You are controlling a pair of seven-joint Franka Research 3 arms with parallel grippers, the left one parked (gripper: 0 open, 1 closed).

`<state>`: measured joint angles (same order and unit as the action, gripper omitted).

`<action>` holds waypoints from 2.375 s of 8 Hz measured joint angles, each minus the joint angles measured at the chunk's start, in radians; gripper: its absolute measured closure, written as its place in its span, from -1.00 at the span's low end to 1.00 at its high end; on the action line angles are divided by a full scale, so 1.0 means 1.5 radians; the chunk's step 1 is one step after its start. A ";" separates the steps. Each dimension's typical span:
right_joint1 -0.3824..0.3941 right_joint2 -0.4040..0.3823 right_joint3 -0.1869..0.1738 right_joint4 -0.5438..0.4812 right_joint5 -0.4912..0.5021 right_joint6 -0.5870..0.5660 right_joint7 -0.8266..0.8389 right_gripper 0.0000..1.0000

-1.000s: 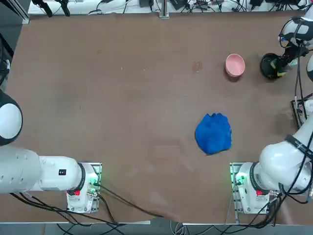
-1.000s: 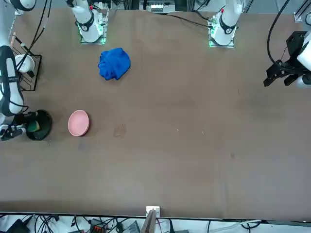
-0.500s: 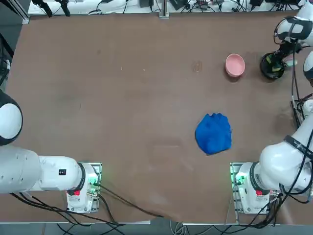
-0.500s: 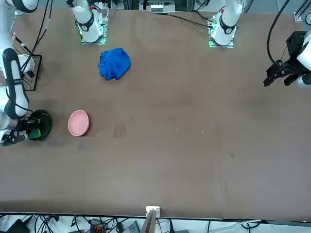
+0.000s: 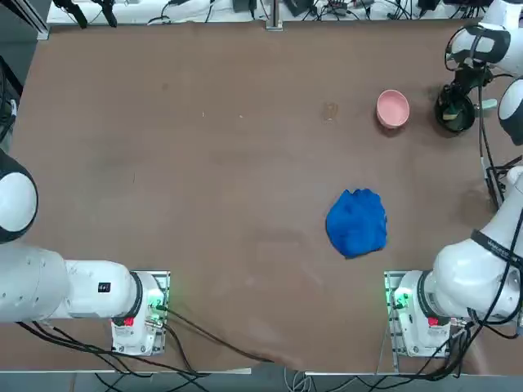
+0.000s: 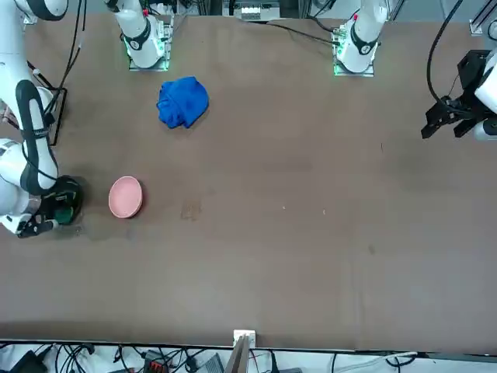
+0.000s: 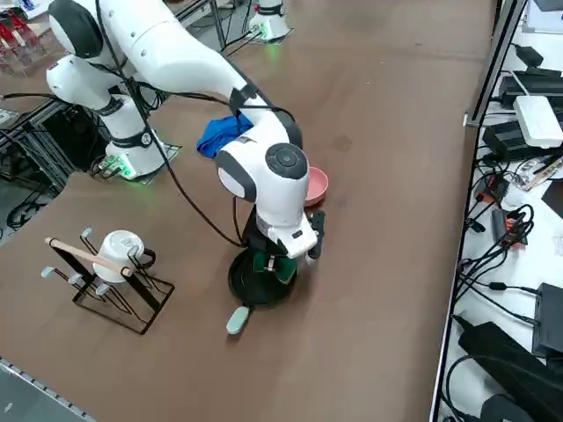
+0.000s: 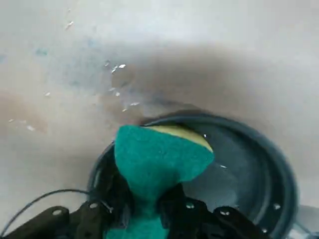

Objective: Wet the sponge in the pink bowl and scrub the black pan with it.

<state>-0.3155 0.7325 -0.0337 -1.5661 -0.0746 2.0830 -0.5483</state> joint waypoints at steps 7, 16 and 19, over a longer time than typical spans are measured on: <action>-0.030 -0.033 0.002 -0.032 -0.001 -0.071 -0.049 0.38; -0.078 -0.014 0.007 -0.010 -0.037 0.031 -0.092 0.38; -0.044 -0.010 0.012 -0.003 -0.037 0.035 -0.058 0.37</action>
<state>-0.3821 0.7176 -0.0161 -1.5703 -0.1294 2.1349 -0.6348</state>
